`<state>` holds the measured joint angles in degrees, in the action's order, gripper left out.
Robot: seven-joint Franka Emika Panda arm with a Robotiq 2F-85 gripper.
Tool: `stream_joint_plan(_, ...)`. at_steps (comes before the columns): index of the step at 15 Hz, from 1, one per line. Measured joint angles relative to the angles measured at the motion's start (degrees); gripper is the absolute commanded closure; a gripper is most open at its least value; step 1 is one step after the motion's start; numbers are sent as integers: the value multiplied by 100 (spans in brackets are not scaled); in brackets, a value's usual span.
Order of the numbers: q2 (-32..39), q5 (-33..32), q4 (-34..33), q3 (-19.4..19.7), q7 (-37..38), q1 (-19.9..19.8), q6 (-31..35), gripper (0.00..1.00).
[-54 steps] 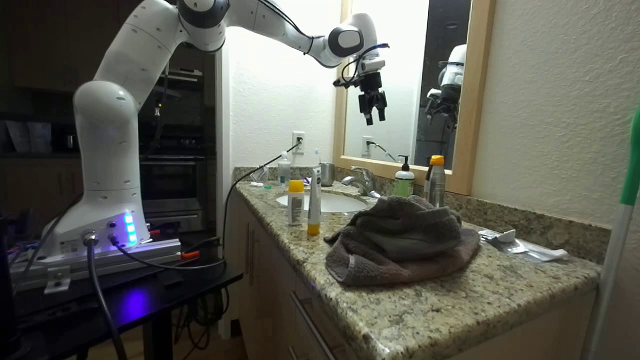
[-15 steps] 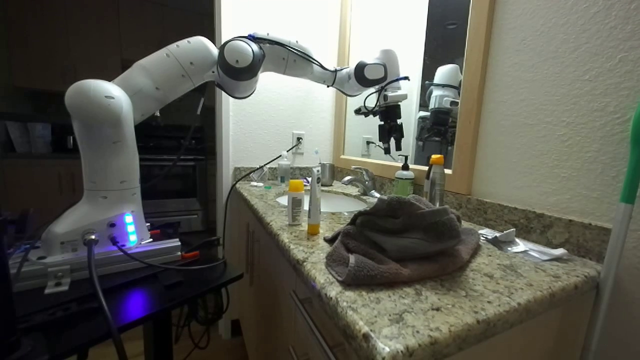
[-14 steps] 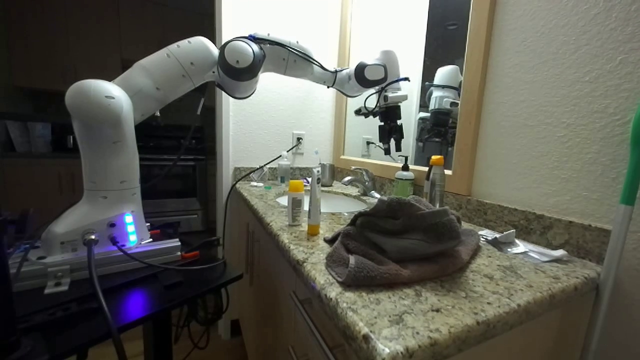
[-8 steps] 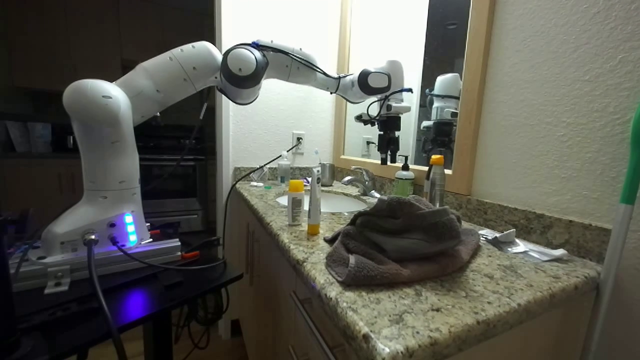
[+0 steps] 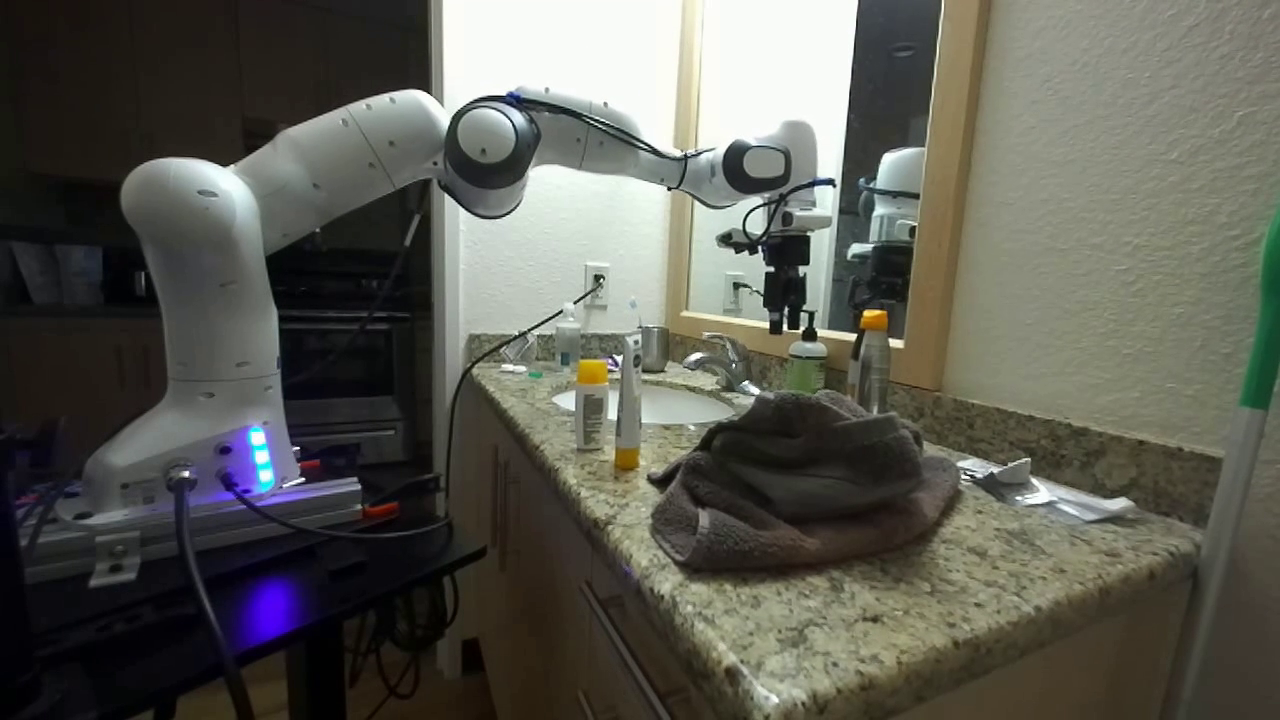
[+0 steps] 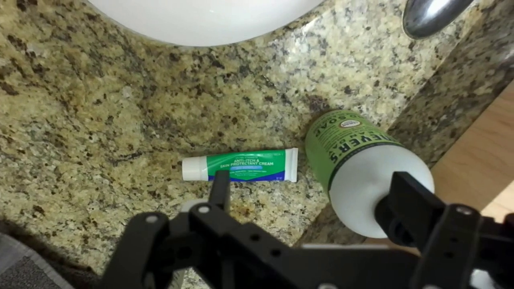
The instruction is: Move the bottle which is at the right side of the tap to the left side of the tap
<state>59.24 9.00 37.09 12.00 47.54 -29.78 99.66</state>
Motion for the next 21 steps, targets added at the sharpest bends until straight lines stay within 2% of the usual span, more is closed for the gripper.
stream_joint_plan(7,-44,33,-141,-180,17,130,-273,0)
stream_joint_plan(14,-24,-76,-299,42,1250,267,221,0)
stream_joint_plan(21,200,-252,-300,256,2373,290,386,0)
